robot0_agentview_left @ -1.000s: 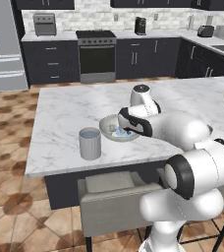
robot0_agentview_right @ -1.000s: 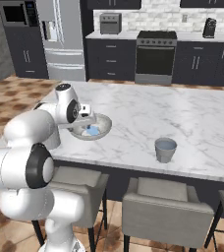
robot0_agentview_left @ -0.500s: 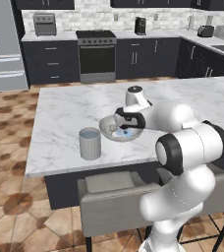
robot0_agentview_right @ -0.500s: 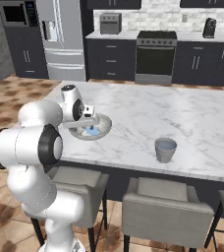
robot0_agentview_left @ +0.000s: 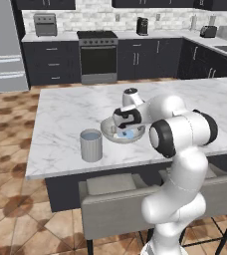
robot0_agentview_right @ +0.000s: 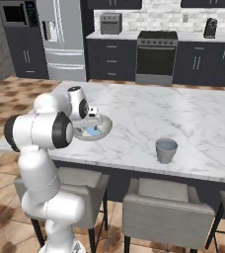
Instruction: There are four ice cubes in the ice bowl. Place two ice cubes in each glass of water.
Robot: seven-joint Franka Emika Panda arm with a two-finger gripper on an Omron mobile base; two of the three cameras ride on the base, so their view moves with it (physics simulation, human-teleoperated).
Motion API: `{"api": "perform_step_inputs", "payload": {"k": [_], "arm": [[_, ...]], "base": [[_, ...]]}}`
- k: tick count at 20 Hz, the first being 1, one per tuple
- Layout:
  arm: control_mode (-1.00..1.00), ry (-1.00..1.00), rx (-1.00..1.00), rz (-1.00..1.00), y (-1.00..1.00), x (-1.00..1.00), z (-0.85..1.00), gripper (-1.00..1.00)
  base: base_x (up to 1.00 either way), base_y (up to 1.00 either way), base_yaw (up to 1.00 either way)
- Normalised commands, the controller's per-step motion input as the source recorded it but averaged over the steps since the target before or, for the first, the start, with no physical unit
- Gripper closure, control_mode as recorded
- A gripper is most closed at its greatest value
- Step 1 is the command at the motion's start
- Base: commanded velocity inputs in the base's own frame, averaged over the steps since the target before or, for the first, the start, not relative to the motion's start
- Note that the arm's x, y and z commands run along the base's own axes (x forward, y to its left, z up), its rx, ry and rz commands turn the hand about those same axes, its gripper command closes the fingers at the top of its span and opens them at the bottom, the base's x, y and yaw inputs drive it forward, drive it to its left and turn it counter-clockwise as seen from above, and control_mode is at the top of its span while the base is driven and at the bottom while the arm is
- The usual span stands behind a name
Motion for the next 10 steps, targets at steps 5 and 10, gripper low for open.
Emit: {"api": "perform_step_inputs", "payload": {"k": [5, 10], "arm": [[-1.0, 0.09, -0.1, 0.04, -0.02, 0.36, -0.33, -1.0], [-1.0, 0.05, -0.04, 0.0, 0.0, 0.23, -0.32, -1.0]], "base": [[0.0, 0.0, 0.0], [0.0, 0.0, 0.0]]}}
